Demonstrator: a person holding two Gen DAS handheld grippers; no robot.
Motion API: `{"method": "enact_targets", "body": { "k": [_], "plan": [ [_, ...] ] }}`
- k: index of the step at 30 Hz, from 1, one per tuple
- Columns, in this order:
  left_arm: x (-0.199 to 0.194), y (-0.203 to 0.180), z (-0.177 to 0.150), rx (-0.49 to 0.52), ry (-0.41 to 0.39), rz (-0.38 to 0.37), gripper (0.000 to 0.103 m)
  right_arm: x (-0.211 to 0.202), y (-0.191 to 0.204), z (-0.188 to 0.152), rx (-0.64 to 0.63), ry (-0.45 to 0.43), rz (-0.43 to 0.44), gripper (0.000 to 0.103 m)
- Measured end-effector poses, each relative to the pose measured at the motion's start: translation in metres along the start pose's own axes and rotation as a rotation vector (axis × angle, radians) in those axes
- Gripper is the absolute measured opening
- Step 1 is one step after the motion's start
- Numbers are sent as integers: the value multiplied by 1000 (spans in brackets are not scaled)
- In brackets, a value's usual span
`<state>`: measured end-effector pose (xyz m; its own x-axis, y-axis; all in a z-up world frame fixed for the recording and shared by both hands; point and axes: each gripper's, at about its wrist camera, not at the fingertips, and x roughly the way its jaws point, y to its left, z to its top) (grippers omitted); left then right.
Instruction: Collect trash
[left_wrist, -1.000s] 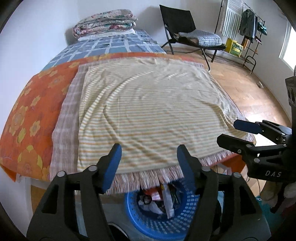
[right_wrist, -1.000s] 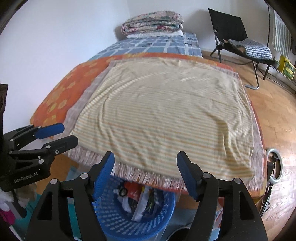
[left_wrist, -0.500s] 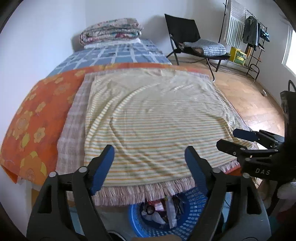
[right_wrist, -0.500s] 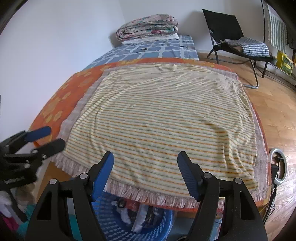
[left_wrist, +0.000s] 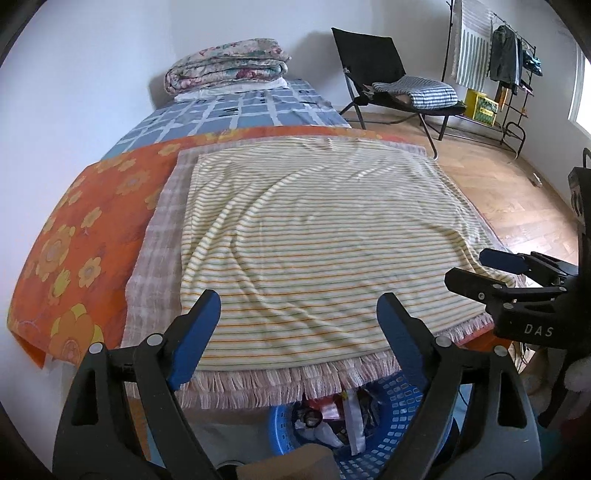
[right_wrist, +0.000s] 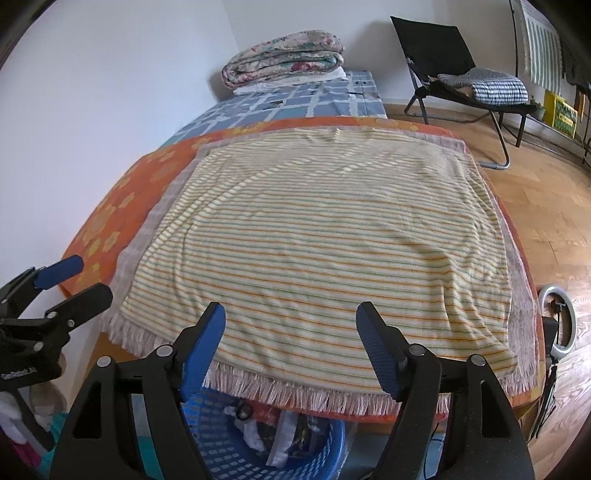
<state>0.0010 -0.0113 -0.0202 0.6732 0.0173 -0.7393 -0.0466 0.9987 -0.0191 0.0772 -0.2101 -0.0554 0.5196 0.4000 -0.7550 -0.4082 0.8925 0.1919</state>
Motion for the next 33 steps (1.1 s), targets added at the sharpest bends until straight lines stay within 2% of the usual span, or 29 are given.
{"method": "enact_targets", "body": {
  "k": [10, 13, 33],
  "plan": [
    [8, 8, 1, -42, 34, 15, 90, 6, 0, 1, 5, 5, -7, 78],
    [11, 9, 2, -48, 49, 24, 94, 6, -1, 1, 10, 7, -3, 78],
    [13, 10, 2, -48, 51, 24, 97, 7, -1, 2, 19, 10, 4, 78]
  ]
}}
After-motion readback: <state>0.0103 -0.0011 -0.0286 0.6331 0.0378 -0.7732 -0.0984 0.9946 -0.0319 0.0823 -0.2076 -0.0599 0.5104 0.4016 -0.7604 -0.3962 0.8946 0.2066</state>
